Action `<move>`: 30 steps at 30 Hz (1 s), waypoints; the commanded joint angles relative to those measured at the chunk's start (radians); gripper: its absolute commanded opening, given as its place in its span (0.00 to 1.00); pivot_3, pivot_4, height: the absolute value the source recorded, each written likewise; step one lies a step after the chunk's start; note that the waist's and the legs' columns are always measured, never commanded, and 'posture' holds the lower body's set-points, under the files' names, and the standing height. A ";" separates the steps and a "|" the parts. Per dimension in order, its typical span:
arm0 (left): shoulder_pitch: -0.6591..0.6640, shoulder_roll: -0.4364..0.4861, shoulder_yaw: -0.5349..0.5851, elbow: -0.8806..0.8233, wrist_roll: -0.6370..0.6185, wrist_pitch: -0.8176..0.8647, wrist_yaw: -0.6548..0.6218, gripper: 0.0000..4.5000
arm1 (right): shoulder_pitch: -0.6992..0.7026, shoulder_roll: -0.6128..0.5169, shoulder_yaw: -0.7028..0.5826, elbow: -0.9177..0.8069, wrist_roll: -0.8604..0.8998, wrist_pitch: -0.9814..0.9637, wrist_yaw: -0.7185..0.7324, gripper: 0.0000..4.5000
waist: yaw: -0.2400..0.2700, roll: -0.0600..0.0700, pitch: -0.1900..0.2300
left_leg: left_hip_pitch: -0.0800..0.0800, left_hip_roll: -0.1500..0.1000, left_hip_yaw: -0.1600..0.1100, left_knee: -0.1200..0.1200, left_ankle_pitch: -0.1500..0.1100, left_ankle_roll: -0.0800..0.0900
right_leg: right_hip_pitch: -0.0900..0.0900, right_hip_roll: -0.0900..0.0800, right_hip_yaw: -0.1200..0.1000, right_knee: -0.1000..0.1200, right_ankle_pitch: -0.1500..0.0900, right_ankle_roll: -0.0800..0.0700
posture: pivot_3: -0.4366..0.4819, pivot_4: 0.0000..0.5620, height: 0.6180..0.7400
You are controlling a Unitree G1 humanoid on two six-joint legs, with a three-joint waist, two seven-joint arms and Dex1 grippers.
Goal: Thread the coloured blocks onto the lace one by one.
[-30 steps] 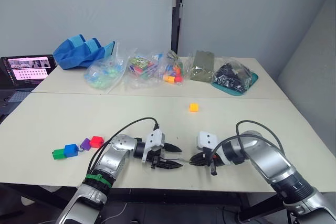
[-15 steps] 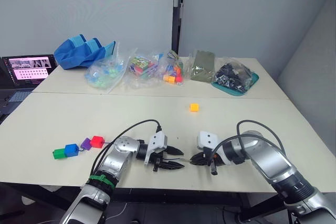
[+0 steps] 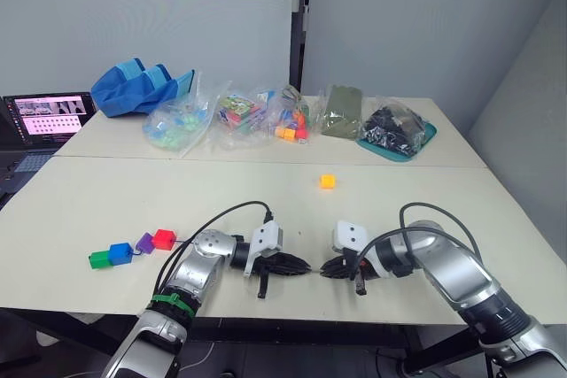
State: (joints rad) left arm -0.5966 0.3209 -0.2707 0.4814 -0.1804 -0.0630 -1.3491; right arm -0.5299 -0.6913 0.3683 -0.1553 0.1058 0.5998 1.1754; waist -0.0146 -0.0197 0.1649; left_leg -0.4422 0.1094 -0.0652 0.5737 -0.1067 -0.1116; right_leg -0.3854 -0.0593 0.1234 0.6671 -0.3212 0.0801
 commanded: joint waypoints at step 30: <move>-0.029 0.125 0.245 0.052 -0.136 0.025 -0.058 0.00 | 0.559 0.269 -0.626 -0.143 0.200 -0.319 -0.548 0.83 | -0.003 0.000 0.000 | 0.000 0.000 0.000 -0.001 0.000 0.000 | 0.000 0.000 0.000 0.000 0.000 0.000 | 0.48 0.27 1.00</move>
State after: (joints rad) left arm -0.6275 0.4353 -0.0420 0.5601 -0.2993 -0.0390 -1.4073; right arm 0.0259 -0.4273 -0.2346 -0.2576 0.2937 0.3108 0.6520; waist -0.0171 -0.0196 0.1649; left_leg -0.4419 0.1091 -0.0655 0.5725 -0.1067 -0.1116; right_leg -0.3849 -0.0596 0.1233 0.6670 -0.3213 0.0802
